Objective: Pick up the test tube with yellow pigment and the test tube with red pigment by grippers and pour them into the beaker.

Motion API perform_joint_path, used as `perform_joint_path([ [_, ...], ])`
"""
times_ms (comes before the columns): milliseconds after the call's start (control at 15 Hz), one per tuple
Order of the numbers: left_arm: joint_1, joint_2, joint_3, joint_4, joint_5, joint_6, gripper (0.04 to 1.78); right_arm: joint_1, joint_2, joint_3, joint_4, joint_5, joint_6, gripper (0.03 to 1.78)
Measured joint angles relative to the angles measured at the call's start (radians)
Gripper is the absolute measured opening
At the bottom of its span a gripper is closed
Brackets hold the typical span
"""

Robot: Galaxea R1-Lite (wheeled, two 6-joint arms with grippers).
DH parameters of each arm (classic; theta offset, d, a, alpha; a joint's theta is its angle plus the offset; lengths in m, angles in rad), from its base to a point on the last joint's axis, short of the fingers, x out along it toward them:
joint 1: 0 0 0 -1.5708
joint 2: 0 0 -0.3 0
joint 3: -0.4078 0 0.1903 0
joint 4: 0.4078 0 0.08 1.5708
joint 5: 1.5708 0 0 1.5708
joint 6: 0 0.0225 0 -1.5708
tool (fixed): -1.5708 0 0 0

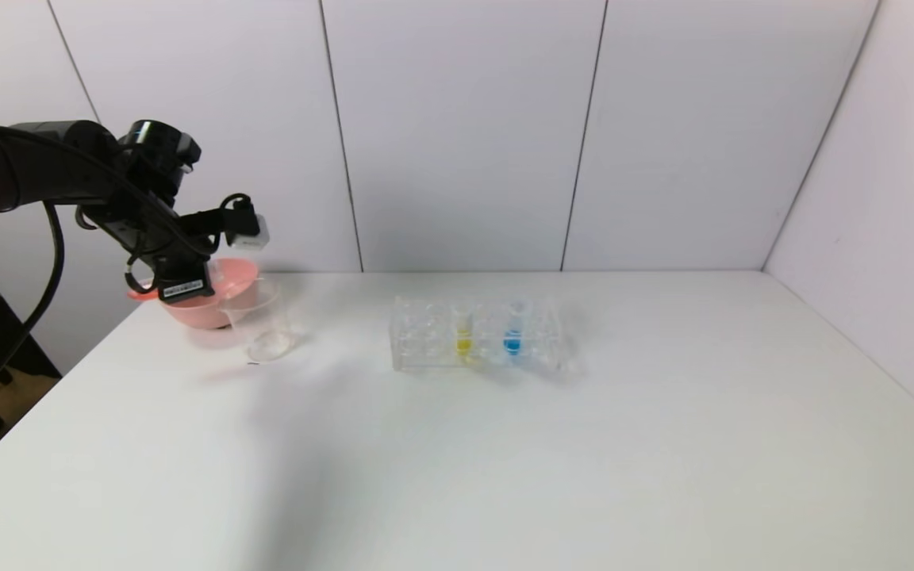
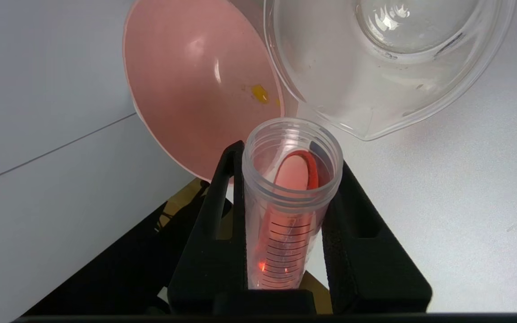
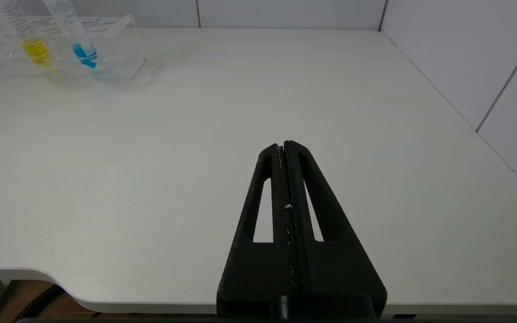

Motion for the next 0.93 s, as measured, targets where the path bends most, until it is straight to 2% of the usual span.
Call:
perform_joint_path([
  [933,-0.019,0.008,-0.007,0.0,0.082,0.0,0.49,0.0,0.0,0.0,0.0,0.0,0.0,0.11],
])
